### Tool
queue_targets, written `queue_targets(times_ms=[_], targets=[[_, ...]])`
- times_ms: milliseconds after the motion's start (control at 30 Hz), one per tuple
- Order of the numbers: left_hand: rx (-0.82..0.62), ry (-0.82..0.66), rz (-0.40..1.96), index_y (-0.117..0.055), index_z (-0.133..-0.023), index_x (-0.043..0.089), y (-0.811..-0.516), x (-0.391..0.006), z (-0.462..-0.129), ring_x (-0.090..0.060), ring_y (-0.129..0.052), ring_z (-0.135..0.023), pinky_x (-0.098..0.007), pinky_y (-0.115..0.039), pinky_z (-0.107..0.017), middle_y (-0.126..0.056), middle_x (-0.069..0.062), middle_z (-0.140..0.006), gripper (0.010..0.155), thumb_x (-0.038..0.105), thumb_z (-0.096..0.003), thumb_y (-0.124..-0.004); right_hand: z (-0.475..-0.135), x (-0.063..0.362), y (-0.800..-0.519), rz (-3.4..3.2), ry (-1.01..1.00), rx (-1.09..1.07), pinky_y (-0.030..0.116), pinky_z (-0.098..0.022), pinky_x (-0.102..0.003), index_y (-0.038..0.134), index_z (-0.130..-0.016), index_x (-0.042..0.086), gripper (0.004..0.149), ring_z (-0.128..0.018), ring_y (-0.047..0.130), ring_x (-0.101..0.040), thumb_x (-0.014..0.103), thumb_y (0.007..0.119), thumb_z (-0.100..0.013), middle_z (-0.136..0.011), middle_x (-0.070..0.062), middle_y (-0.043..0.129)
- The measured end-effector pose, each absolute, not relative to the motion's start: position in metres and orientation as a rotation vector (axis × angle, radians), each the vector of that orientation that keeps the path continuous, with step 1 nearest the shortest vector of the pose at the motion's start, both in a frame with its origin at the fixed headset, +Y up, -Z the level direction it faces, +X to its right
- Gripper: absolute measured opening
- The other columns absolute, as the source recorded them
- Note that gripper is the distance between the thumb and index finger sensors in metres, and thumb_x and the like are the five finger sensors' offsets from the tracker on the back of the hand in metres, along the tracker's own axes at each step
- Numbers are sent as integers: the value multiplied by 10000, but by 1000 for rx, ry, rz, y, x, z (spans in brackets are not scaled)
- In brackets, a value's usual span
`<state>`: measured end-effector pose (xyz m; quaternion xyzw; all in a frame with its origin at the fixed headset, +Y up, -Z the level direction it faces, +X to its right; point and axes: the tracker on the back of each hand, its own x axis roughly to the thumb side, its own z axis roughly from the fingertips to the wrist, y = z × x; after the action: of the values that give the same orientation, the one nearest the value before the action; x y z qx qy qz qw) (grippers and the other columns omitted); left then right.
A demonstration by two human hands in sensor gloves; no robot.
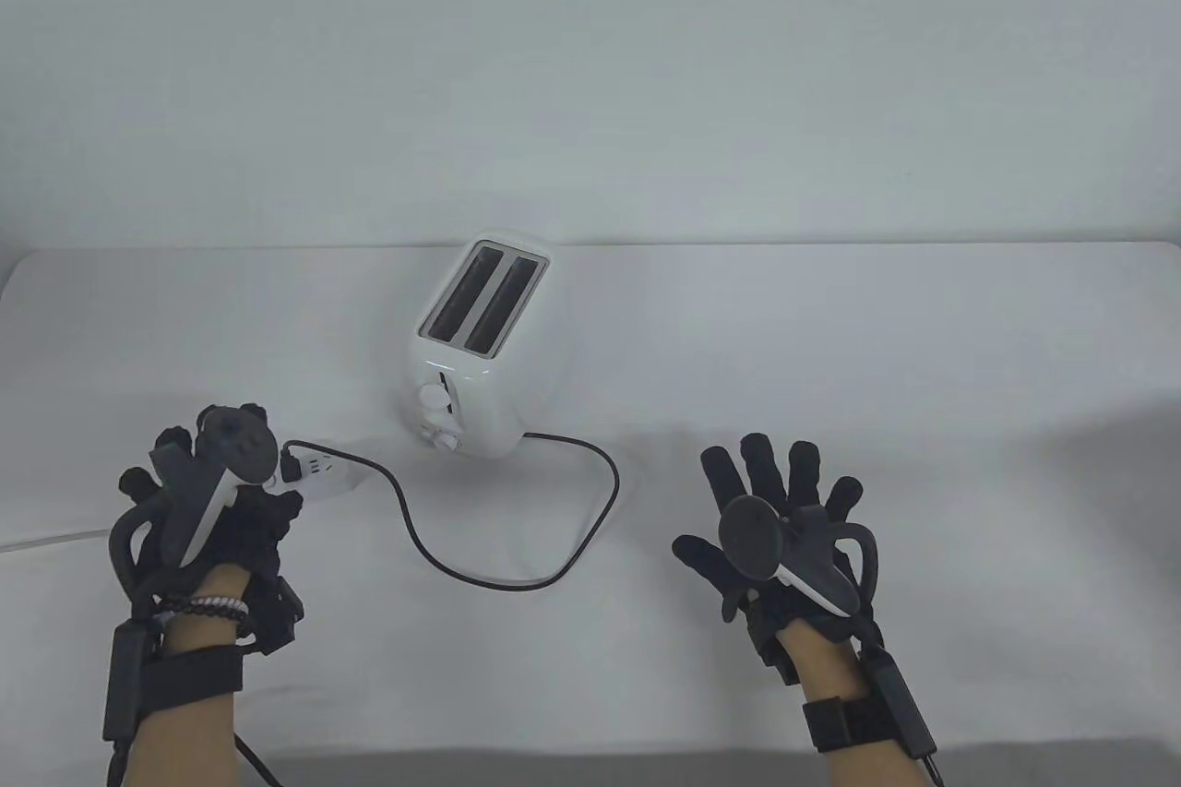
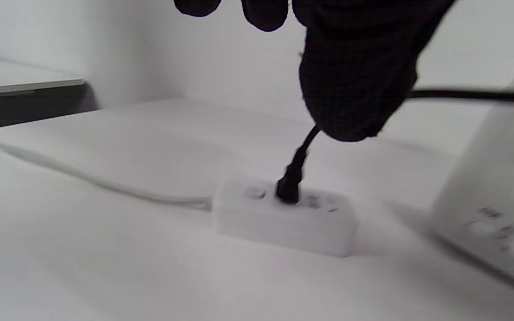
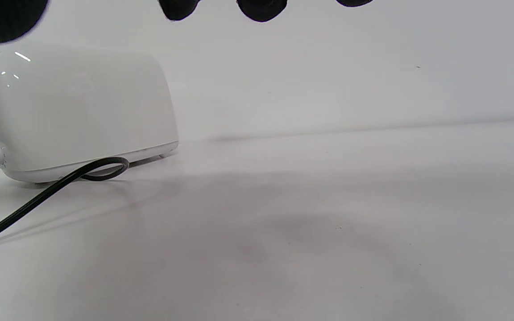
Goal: Unplug the toaster
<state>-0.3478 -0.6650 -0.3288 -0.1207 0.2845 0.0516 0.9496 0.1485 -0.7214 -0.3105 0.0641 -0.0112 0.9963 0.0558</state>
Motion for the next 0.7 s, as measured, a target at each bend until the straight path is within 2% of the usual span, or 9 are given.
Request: queue_targets(times_ms=[167, 300, 433, 500, 600, 700], targets=[[-374, 682, 108, -201, -1146, 542, -711, -362, -356, -283, -191, -1307, -626, -153, -930, -220, 206, -1339, 998, 465, -449, -911, -311, 149, -722, 3022, -32, 195, 248, -550, -860, 292, -1086, 315, 956, -998, 249, -606, 739, 666, -315, -1171, -143, 221], [-465, 713, 126, -143, -1113, 589, -737, -368, -373, -254, -174, -1314, -610, -142, -941, -185, 259, -1326, 994, 437, -478, -893, -313, 152, -724, 3026, -14, 177, 254, -552, -859, 292, -1086, 316, 954, -999, 257, -604, 738, 665, -316, -1171, -144, 222], [-488, 702, 113, -231, -1088, 648, -750, -372, -380, -214, -350, -1313, -615, -179, -960, -327, 300, -1308, 891, 395, -512, -862, -315, 157, -724, 3016, -8, 153, 258, -554, -857, 294, -1086, 314, 951, -1000, 267, -605, 736, 665, -318, -1172, -142, 231], [-485, 706, 109, -342, -1082, 667, -754, -372, -380, -232, -466, -1266, -620, -198, -970, -382, 282, -1290, 834, 397, -500, -874, -315, 159, -724, 3009, -10, 145, 259, -555, -856, 298, -1086, 315, 948, -1000, 278, -604, 735, 664, -318, -1172, -143, 238], [-478, 658, 130, -406, -1104, 627, -752, -374, -375, -182, -571, -1221, -590, -252, -987, -426, 246, -1279, 835, 385, -475, -899, -316, 160, -723, 2997, -16, 139, 261, -556, -856, 304, -1086, 314, 944, -1001, 285, -602, 732, 666, -320, -1172, -142, 243], [-405, 585, 184, -435, -1113, 591, -746, -374, -364, -202, -638, -1185, -582, -321, -979, -459, 202, -1273, 844, 365, -454, -914, -315, 160, -722, 2988, -25, 144, 263, -556, -855, 308, -1086, 312, 945, -1000, 290, -604, 731, 666, -319, -1172, -142, 250]])
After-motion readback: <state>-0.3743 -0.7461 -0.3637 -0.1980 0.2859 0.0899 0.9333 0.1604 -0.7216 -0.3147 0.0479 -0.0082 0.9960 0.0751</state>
